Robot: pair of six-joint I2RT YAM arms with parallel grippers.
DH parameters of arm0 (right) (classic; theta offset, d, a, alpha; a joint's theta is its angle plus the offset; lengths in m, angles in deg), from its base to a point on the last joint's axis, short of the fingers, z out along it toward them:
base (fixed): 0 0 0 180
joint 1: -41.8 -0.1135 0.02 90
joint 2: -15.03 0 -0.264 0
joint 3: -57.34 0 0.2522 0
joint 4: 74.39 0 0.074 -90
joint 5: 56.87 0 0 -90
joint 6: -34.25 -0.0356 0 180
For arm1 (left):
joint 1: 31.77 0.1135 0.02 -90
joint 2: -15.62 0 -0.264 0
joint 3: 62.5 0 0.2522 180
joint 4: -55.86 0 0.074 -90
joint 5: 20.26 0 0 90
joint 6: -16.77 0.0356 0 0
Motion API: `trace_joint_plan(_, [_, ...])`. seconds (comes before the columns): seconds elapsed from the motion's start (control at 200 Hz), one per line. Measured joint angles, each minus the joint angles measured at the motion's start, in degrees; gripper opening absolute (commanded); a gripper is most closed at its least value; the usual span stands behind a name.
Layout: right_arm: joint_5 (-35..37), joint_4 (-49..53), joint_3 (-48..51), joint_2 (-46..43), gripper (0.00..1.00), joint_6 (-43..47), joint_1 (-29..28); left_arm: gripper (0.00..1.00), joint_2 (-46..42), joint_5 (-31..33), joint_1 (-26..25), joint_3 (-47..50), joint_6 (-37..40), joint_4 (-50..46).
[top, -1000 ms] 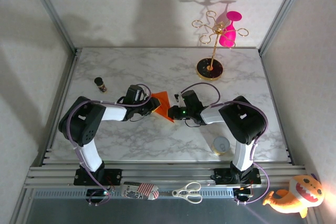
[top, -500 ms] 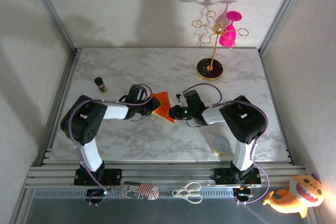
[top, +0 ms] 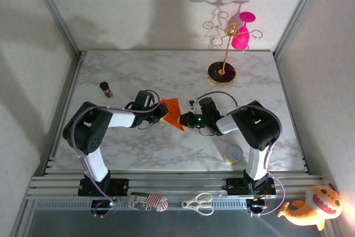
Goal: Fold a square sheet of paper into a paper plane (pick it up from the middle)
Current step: Fourth fold the wing at the center of the table.
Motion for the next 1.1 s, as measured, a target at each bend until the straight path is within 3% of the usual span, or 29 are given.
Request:
trace_joint_plan(0.531, [-1.4,0.4,-0.6,0.9,0.06,3.4,0.2,0.46,1.9,-1.9,0.0,-3.7,3.6,-1.6])
trace_joint_plan(0.851, [-2.6,2.4,-2.0,0.9,0.21,4.5,0.2,0.55,2.8,-1.0,-0.8,-7.1,5.8,-6.4])
trace_joint_plan(1.102, [-2.6,4.7,-3.0,0.7,0.18,5.0,0.2,0.55,3.4,1.5,-2.1,-9.9,7.9,-11.0])
